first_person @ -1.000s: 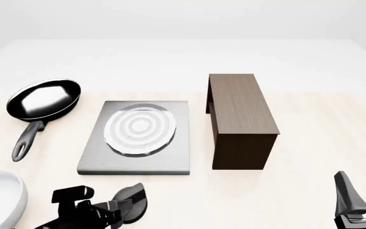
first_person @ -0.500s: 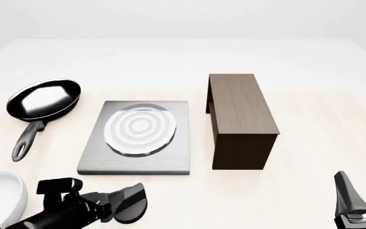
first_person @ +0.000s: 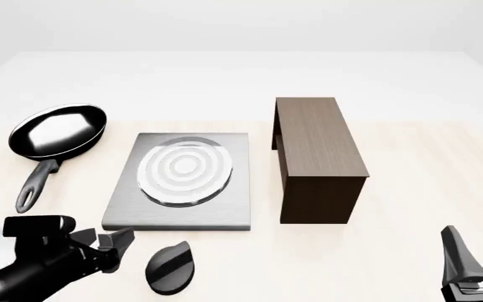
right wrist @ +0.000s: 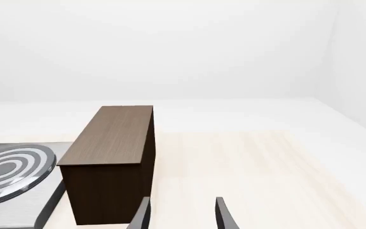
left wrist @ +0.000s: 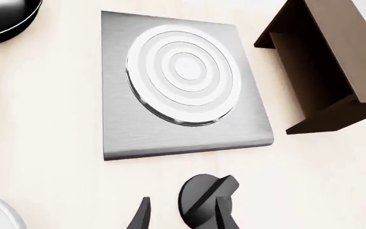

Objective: Turn on the stove.

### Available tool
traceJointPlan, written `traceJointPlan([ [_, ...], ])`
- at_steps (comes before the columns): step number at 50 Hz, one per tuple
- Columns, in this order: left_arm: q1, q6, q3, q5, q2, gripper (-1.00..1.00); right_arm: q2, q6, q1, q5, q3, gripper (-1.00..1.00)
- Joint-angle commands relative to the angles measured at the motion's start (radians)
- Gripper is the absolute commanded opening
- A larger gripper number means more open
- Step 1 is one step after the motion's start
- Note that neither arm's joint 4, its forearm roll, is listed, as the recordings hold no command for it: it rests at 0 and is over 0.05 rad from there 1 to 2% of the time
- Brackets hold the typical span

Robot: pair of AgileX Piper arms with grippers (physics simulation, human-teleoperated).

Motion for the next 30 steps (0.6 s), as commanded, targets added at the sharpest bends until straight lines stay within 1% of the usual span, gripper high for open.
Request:
traceJointPlan([
  [1, 0.060, 0.053, -0.053, 0.090, -0.069, 1.00, 0.000, 0.000, 0.000, 0.000, 0.000, 1.00],
  [4, 0.092, 0.070, -0.069, 0.097, -0.073, 1.00, 0.000, 0.000, 0.000, 0.000, 0.000, 1.00],
  [8, 0.105, 0.069, -0.089, 0.095, -0.059, 1.00, 0.000, 0.000, 0.000, 0.000, 0.000, 1.00],
  [14, 0.115, 0.074, -0.097, 0.096, -0.055, 1.00, 0.000, 0.000, 0.000, 0.000, 0.000, 1.00],
  [18, 0.140, 0.089, -0.089, 0.079, -0.042, 1.00, 0.000, 0.000, 0.000, 0.000, 0.000, 1.00],
  [25, 0.182, 0.096, -0.112, 0.101, -0.054, 1.00, 0.000, 0.000, 0.000, 0.000, 0.000, 1.00],
  [30, 0.197, 0.096, -0.128, 0.115, -0.062, 1.00, 0.000, 0.000, 0.000, 0.000, 0.000, 1.00],
])
